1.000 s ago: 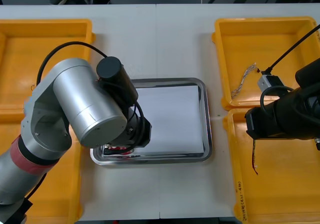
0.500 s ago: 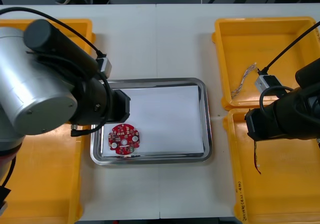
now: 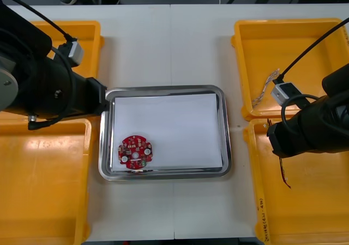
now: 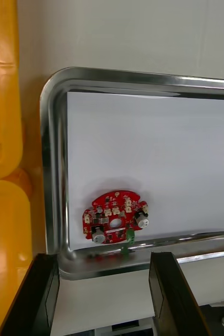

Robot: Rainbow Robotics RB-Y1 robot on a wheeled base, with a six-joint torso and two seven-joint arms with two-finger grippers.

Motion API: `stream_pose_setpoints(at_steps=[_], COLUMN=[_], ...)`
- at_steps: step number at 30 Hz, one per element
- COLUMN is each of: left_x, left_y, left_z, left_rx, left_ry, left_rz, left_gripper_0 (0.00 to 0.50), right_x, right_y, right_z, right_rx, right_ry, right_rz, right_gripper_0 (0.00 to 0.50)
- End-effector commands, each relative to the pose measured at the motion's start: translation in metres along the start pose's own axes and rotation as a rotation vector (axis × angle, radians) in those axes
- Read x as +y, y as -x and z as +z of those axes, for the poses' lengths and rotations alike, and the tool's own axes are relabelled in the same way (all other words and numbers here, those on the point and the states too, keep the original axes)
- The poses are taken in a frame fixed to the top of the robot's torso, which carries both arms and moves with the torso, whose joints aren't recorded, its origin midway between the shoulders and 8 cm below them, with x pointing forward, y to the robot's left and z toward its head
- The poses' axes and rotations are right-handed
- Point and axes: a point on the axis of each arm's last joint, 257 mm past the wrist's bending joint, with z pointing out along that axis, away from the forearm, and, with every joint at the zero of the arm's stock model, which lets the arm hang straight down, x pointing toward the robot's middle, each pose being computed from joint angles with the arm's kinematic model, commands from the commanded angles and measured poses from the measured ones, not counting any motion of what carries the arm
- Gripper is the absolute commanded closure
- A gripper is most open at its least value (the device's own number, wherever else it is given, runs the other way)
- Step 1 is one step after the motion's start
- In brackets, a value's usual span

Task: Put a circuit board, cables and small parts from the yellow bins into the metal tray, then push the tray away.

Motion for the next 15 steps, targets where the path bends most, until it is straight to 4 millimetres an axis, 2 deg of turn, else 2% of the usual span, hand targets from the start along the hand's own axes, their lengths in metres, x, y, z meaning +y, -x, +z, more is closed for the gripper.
stream_pose_setpoints(at_steps=[1, 9, 15], left_x=[0.028, 0.054, 0.077], left_y=[0.035, 0.066, 0.085], left_z=[-0.026, -0.045, -0.049], left_rx=[-0.03, -0.02, -0.02], left_ry=[0.074, 0.101, 0.132], left_rz=[0.03, -0.015, -0.008], left_gripper_0=[0.0, 0.0, 0.0], right_x=[0.011, 0.012, 0.022], right_y=[0.011, 0.031, 0.044], right_z=[-0.004, -0.009, -0.017], right_rx=[-0.018, -0.027, -0.044], right_ry=[0.018, 0.036, 0.065], right_rz=[-0.079, -0.217, -0.353], right_gripper_0=[0.5, 0.5, 0.5])
